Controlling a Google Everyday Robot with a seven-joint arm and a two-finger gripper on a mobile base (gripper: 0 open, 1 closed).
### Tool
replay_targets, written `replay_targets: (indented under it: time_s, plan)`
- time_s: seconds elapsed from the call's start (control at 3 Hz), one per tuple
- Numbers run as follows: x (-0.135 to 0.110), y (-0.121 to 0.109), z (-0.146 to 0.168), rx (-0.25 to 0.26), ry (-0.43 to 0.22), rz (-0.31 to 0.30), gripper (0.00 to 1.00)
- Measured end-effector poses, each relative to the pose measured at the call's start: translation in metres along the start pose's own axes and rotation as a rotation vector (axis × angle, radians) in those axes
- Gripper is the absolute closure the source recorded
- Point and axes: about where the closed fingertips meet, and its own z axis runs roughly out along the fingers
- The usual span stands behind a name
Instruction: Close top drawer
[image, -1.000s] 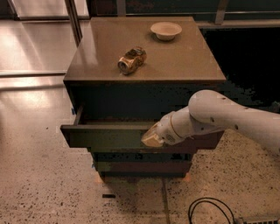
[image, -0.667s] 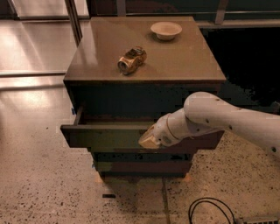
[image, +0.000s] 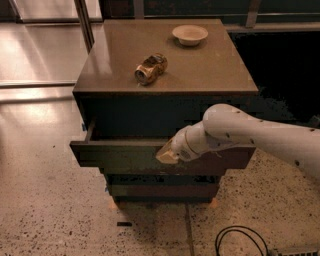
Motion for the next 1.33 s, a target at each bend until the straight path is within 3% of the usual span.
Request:
replay_targets:
  time_s: [0.33, 0.67, 1.0, 1.33]
  plan:
    - [0.009, -0.032, -0.012, 0.092, -0.004, 0.051, 1.0]
    - [0.009, -0.032, -0.012, 0.092, -0.004, 0.051, 1.0]
    - [0.01, -0.053, -0.004, 0.112, -0.014, 0.08, 1.0]
    - [0.004, -0.075, 0.02, 0.084, 0.004, 0.123, 1.0]
